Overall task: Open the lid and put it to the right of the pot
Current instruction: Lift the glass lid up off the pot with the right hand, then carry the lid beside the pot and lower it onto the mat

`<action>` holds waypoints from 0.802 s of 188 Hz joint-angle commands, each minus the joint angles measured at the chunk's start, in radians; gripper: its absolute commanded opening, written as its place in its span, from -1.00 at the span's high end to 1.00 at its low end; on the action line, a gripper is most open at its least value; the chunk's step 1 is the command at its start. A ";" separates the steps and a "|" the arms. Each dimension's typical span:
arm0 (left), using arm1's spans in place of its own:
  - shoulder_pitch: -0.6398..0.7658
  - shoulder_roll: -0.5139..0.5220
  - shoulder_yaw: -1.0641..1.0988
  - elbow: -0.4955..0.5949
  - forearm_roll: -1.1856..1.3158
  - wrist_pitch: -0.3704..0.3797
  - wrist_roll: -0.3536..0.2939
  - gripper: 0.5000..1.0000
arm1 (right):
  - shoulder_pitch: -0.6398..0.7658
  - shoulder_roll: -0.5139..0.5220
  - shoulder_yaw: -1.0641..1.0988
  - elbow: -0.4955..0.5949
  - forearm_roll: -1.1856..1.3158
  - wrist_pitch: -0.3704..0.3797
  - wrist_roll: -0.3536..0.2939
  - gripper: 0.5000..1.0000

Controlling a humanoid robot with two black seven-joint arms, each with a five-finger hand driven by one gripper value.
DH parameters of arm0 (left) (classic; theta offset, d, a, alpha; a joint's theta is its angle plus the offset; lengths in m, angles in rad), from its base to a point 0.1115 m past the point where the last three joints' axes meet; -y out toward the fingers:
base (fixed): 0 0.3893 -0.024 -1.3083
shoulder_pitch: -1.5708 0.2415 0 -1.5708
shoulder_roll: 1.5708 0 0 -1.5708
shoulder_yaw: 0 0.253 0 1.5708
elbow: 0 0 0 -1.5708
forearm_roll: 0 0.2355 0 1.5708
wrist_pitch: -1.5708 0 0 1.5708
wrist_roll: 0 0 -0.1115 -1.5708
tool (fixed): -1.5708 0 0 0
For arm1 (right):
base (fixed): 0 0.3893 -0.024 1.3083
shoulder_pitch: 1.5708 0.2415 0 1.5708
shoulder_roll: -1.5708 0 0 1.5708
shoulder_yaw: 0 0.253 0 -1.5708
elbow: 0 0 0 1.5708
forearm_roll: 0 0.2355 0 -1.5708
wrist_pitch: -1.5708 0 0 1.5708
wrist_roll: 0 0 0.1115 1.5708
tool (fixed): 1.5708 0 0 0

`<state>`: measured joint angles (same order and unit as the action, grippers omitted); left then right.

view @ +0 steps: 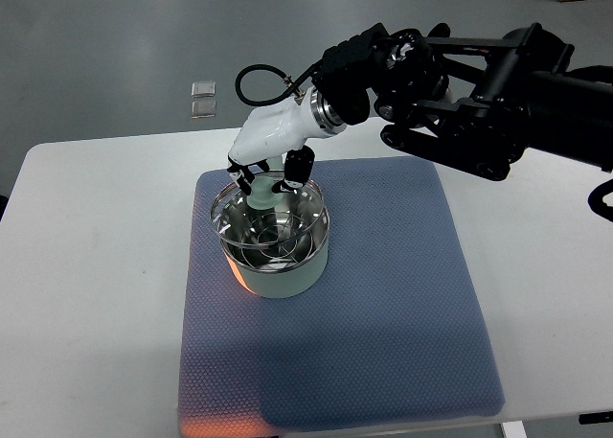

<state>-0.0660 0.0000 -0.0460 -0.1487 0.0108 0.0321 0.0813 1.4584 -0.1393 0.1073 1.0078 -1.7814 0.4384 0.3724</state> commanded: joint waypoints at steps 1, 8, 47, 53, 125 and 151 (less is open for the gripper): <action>0.000 0.000 0.000 0.000 0.000 0.000 0.000 -1.00 | 0.003 -0.003 0.003 0.006 0.005 0.003 0.002 0.75; 0.000 0.000 0.000 0.000 0.000 0.000 0.000 -1.00 | 0.008 -0.006 0.003 0.006 0.005 0.003 0.002 0.75; 0.000 0.000 0.000 0.000 0.000 0.000 0.000 -1.00 | 0.031 -0.029 0.011 0.006 0.007 0.016 0.003 0.74; 0.000 0.000 0.000 0.000 0.000 0.000 0.000 -1.00 | 0.031 -0.034 0.011 0.006 0.007 0.016 0.003 0.74; 0.000 0.000 0.002 -0.002 0.000 0.000 0.000 -1.00 | 0.025 -0.123 0.011 -0.002 0.005 0.011 -0.004 0.75; 0.000 0.000 0.003 -0.002 0.000 0.000 0.000 -1.00 | 0.013 -0.161 0.011 -0.008 0.005 0.005 -0.006 0.75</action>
<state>-0.0660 0.0000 -0.0445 -0.1503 0.0107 0.0324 0.0813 1.4817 -0.2709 0.1182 1.0042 -1.7763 0.4482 0.3670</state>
